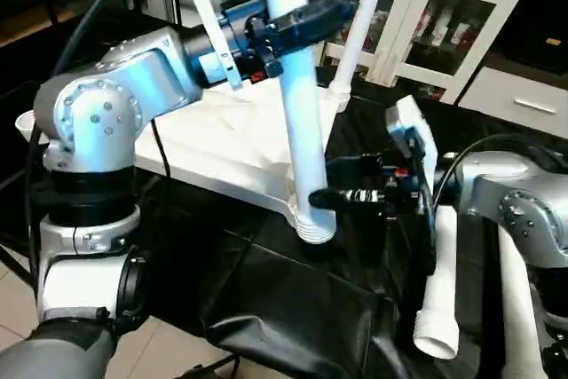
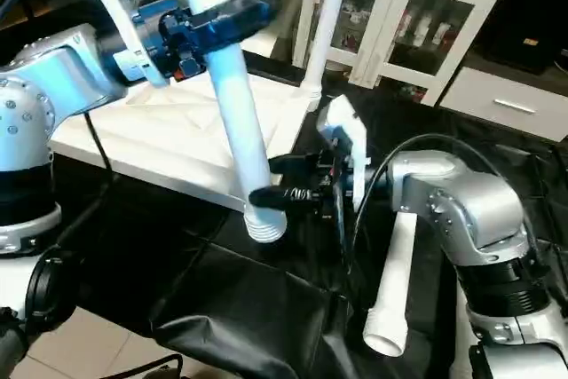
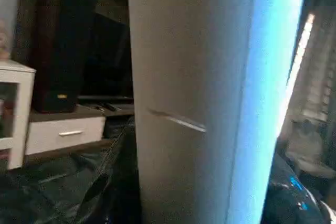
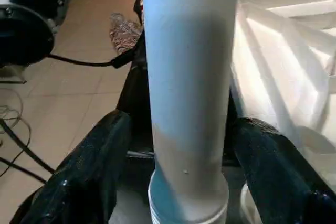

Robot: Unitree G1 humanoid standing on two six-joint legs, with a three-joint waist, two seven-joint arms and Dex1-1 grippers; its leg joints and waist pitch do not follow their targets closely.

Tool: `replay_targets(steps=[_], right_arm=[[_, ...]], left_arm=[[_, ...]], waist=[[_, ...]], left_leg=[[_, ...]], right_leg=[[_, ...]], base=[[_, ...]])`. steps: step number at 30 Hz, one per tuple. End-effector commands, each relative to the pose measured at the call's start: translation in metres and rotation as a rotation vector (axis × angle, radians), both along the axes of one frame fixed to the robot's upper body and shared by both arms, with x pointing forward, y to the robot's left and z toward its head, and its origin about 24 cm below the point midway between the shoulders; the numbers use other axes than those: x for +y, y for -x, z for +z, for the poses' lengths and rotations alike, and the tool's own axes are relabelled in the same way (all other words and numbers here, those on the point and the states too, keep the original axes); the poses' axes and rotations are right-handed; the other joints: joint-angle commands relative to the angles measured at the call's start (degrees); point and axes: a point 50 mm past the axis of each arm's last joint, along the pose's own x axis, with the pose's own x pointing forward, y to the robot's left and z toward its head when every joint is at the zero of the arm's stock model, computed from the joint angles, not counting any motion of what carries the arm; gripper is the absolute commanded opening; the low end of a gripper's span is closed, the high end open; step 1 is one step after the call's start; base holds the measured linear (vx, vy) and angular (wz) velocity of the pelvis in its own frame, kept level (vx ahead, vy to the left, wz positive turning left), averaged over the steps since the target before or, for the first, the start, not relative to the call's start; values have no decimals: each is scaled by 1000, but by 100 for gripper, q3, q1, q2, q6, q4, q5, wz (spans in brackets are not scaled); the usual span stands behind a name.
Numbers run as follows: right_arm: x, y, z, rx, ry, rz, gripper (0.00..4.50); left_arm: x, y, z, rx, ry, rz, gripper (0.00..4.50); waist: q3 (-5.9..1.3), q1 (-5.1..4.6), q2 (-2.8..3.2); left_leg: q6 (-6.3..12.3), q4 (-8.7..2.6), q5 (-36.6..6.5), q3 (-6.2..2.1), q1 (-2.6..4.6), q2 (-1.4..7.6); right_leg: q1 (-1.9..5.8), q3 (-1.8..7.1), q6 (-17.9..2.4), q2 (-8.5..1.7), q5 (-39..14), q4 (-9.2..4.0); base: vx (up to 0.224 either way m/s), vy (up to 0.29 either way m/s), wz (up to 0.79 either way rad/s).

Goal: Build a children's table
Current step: Pick table leg

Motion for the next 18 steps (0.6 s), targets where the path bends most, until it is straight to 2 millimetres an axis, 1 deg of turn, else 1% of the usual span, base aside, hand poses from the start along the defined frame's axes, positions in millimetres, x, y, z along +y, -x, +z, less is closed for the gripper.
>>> replay_targets(steps=[1,3,5,6,8,11,12,14,16,18], right_arm=[[1,0,-1,-16,27,7,336],[4,0,-2,-17,38,23,336],[4,0,-2,-18,43,27,336],[5,0,-3,-19,48,32,336],[8,-1,-6,-18,82,50,336],[10,-1,-8,-14,96,58,336],[13,-1,-10,-9,105,64,336],[16,-2,-12,-9,112,70,336],[19,-2,-14,-14,116,76,336],[23,-2,-16,-21,122,82,336]], left_arm=[[-10,6,3,-21,-22,-72,160],[-14,7,0,-18,-44,-103,160],[-14,8,-1,-18,-51,-109,160],[-15,8,-2,-17,-58,-116,160],[-17,8,-4,-19,-81,-137,160],[-18,9,-5,-21,-88,-146,160],[-20,9,-5,-23,-92,-157,160],[-22,10,-5,-25,-94,-169,160],[-24,10,-5,-26,-93,-179,160],[-26,11,-5,-29,-95,-190,160]], waist=[[-375,24,103],[-377,24,108],[-375,24,101],[-377,25,113],[-375,19,103],[-375,19,105],[-373,17,125],[-369,8,120],[-372,14,126],[-373,9,121]], left_leg=[[-207,-384,-717,-29,29,164],[-234,-386,-744,-31,35,167],[-234,-387,-783,-30,34,167],[-236,-386,-782,-33,36,167],[-240,-386,-766,-31,34,164],[-247,-385,-781,-31,36,167],[-255,-388,-790,-33,35,168],[-268,-390,-833,-31,37,168],[-274,-388,-835,-34,34,169],[-277,-390,-823,-33,35,168]], right_leg=[[355,244,-1062,-340,-741,-327],[355,244,-1084,-338,-733,-321],[361,246,-1079,-342,-774,-327],[358,246,-1080,-343,-760,-326],[358,244,-1082,-335,-741,-322],[359,248,-1090,-341,-755,-320],[358,248,-1092,-338,-755,-317],[354,250,-1094,-339,-798,-324],[359,251,-1102,-344,-778,-320],[356,247,-1120,-337,-720,-316]], base=[[0,0,0],[0,0,0],[0,0,0],[0,0,0],[0,0,0],[0,0,0],[0,0,0],[0,0,0],[0,0,0],[0,0,0]])
